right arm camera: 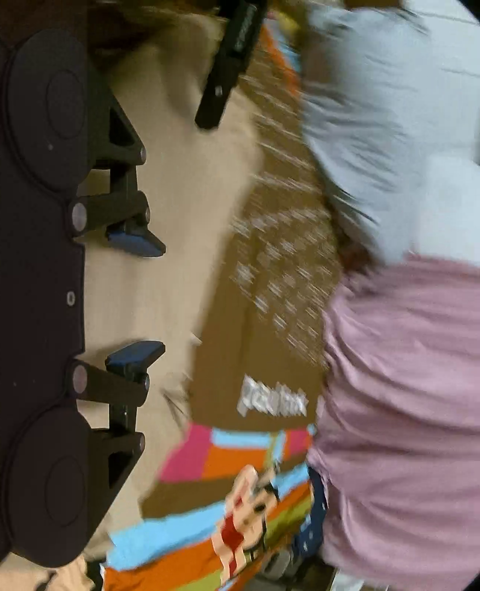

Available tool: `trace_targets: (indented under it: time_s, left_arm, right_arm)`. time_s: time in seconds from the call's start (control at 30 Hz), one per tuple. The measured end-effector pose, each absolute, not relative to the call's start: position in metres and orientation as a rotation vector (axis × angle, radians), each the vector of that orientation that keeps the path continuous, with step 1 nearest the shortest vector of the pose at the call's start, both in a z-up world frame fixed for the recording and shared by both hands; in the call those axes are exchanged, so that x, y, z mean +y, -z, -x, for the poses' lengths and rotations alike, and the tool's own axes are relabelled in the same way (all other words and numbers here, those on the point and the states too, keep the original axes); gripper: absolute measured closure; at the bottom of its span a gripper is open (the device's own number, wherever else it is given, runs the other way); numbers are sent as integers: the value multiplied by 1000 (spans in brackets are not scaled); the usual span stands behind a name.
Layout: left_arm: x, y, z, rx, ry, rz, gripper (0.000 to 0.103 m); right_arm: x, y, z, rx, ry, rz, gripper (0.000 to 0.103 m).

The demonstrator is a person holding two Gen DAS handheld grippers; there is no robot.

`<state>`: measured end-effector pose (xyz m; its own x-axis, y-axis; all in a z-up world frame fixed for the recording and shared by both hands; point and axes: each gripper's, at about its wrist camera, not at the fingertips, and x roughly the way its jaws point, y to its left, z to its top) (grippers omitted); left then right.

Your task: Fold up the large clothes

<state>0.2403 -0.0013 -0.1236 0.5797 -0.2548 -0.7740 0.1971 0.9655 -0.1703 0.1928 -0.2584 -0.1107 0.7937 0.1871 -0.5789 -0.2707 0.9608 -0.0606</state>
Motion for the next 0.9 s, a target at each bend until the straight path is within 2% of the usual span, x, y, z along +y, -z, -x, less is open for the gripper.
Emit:
trace_targets:
  time_s: [0.17,0.27,0.43,0.57,0.73,0.9]
  left_arm:
    - [-11,135,-238,937,225,-7,17]
    - [-7,131,-235,931,225,18,17]
    - [14,97,-218,906,184,119,15]
    - [36,92,-199,895,138,188,11]
    - [44,117,-188,886,113,205,8]
    - [54,109,-184,890,106,244,7]
  right_arm:
    - [-246,151,-199,713,-219,178,53]
    - [-245,153,-200,719,-218,177,53]
    - [-261,126,-176,673,-193,148,52]
    - [-308,96,-133,632,-23,173,47]
    - [-370,117,-101,752,146,97,52]
    - [-372,119,-102,730,150,53,47]
